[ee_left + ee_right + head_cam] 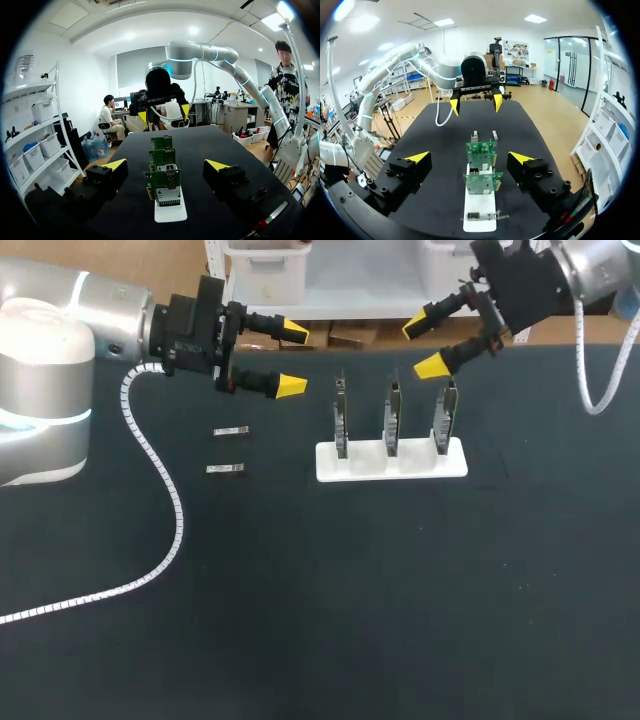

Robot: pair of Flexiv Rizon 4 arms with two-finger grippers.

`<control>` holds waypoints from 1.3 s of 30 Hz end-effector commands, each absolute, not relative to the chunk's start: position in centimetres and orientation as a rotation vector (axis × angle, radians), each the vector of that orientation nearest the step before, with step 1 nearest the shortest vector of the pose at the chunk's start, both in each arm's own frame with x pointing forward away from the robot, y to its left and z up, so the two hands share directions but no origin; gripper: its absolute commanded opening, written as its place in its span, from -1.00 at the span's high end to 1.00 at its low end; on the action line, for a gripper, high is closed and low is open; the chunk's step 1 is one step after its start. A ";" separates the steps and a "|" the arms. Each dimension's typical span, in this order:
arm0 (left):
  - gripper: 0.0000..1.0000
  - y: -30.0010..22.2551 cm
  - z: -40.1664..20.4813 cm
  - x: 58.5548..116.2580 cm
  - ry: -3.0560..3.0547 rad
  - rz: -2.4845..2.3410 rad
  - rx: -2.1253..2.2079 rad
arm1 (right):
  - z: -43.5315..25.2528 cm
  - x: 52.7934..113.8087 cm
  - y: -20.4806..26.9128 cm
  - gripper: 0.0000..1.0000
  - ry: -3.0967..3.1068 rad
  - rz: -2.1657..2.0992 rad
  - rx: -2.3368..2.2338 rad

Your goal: Pick up the optical module with the left hand, and insert it into the network port with the right hand.

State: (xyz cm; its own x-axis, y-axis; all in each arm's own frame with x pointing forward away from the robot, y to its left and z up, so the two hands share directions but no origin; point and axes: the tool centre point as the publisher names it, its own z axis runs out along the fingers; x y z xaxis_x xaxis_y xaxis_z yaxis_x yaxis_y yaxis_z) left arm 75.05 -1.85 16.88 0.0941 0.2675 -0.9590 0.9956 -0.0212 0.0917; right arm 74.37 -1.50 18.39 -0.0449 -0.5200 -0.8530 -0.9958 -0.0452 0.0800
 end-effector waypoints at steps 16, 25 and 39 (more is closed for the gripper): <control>-1.00 -1.8 16.9 75.0 1.329 -1.002 1.455 | 18.8 73.6 -5.1 -1.00 1.664 0.967 -1.634; -1.00 -1.8 16.9 75.0 1.329 -1.002 1.455 | 18.8 71.7 -5.6 -1.00 1.657 0.956 -1.668; -1.00 -1.8 16.9 75.0 1.329 -1.002 1.455 | 17.9 70.3 -3.8 -1.00 1.696 0.899 -1.600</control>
